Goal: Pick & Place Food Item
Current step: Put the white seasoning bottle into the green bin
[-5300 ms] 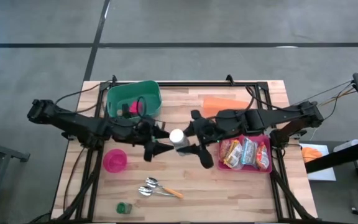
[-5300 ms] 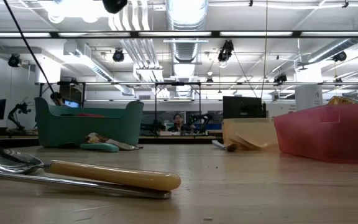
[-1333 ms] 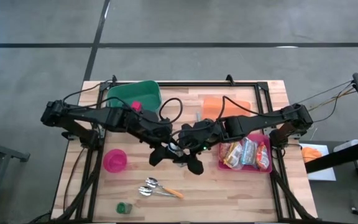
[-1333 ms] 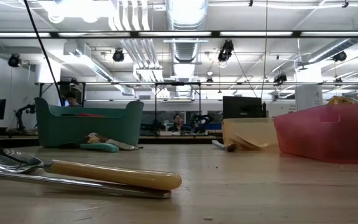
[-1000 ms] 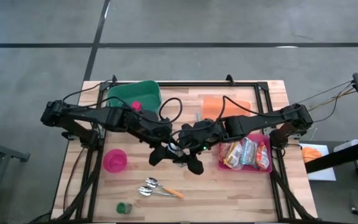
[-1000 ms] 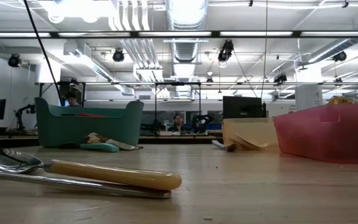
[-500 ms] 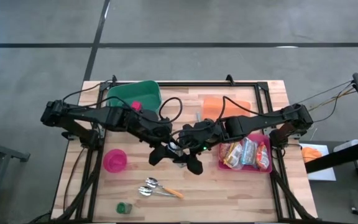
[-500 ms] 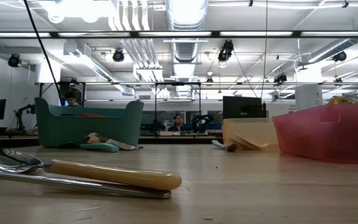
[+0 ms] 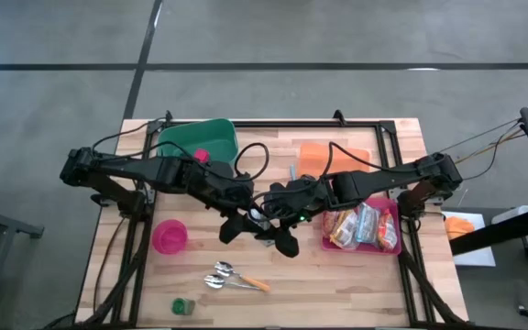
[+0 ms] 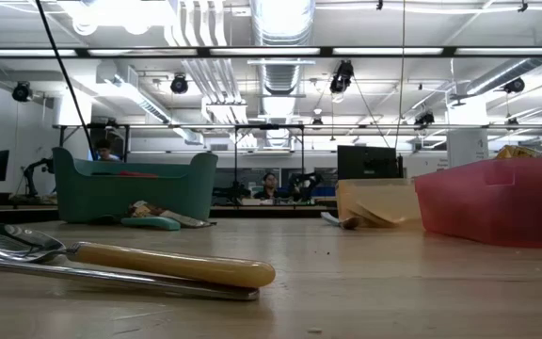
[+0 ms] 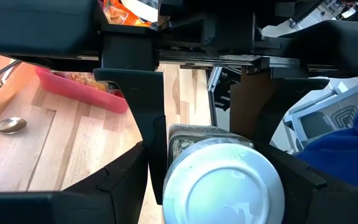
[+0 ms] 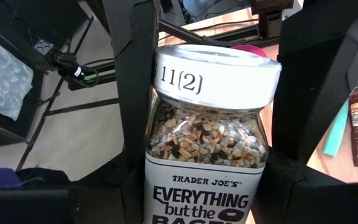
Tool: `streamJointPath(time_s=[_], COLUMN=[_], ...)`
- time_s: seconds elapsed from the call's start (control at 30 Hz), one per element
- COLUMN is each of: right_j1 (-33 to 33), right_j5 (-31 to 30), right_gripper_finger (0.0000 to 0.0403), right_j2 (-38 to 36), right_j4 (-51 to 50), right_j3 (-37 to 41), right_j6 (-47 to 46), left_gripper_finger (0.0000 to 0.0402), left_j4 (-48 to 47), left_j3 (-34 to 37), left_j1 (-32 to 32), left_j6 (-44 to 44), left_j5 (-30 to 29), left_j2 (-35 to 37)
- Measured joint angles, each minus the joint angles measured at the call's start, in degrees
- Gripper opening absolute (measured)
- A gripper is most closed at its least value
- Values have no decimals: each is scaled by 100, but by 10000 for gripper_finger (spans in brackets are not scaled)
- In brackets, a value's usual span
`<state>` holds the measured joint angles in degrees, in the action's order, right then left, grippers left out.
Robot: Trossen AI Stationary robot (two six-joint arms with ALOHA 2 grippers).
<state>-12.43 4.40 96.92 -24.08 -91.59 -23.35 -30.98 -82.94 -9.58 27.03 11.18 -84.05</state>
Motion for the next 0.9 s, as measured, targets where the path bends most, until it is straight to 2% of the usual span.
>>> streamJointPath(time_s=[0.23,0.43,0.9], right_j1=[2,13,16], right_j5=[-4,3,135], right_gripper_finger=[196,196,196], right_j2=[0,7,11], right_j4=[0,51,64], right_j3=[0,0,0], right_j6=[-17,-90,-119], left_gripper_finger=[249,249,250], left_j4=[-3,-204,-313], left_j3=[0,-50,-69], left_j1=[0,62,147], left_j6=[-15,-15,92], left_j5=[38,373,672], left_j2=[0,0,-7])
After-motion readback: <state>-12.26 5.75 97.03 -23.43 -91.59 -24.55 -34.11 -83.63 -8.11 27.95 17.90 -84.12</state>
